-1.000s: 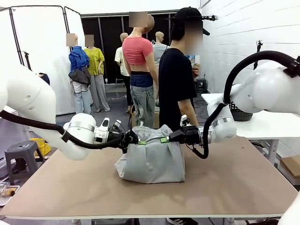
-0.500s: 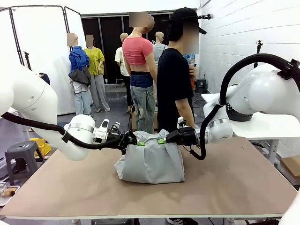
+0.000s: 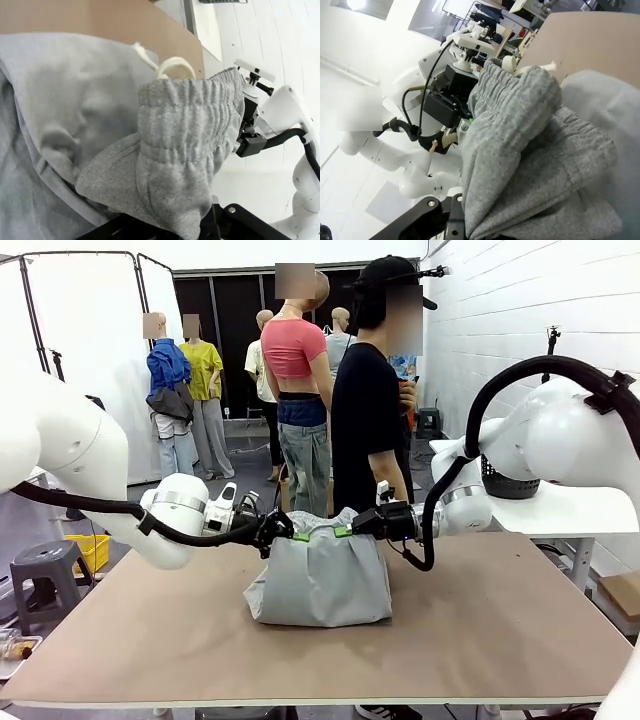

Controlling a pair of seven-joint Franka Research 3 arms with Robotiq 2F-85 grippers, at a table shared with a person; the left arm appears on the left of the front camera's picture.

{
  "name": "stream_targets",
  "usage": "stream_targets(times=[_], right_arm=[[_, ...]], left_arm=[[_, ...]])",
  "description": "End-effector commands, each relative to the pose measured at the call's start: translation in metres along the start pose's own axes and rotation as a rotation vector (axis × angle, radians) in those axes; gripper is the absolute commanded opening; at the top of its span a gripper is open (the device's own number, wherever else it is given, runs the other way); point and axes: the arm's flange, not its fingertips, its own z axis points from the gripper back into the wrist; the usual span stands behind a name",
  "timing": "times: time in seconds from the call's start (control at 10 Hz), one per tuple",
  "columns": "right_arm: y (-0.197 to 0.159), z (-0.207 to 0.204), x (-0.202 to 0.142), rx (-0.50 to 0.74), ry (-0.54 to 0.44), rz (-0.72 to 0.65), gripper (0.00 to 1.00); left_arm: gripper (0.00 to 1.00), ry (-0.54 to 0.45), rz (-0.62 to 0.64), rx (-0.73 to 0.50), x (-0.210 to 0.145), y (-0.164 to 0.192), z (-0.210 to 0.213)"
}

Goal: Fold the training pants.
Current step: Fold the Training pants in half.

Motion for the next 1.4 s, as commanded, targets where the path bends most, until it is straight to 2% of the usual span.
stream_targets(times=[0.0, 0.2, 0.7, 1.1, 1.2, 1.3], right_arm=[[-0.013, -0.004, 0.024, -0.024, -0.044, -0.039, 0.00], [-0.029, -0.006, 0.033, -0.051, -0.058, -0.073, 0.00], [-0.067, 0.008, 0.022, -0.159, -0.058, -0.207, 0.00], [-0.080, 0.014, 0.024, -0.249, -0.071, -0.240, 0.00], [-0.080, 0.014, 0.025, -0.267, -0.072, -0.261, 0.05], [-0.079, 0.015, 0.024, -0.269, -0.076, -0.267, 0.24]], left_arm=[[0.00, 0.019, 0.042, 0.067, 0.024, 0.003, -0.007], [0.00, 0.019, 0.083, 0.102, 0.035, 0.012, -0.010], [0.00, 0.006, 0.210, 0.114, 0.042, 0.058, -0.015], [0.00, -0.005, 0.230, 0.123, 0.043, 0.071, -0.012], [0.11, -0.013, 0.243, 0.135, 0.044, 0.073, -0.010], [0.30, -0.028, 0.247, 0.155, 0.045, 0.074, -0.007]])
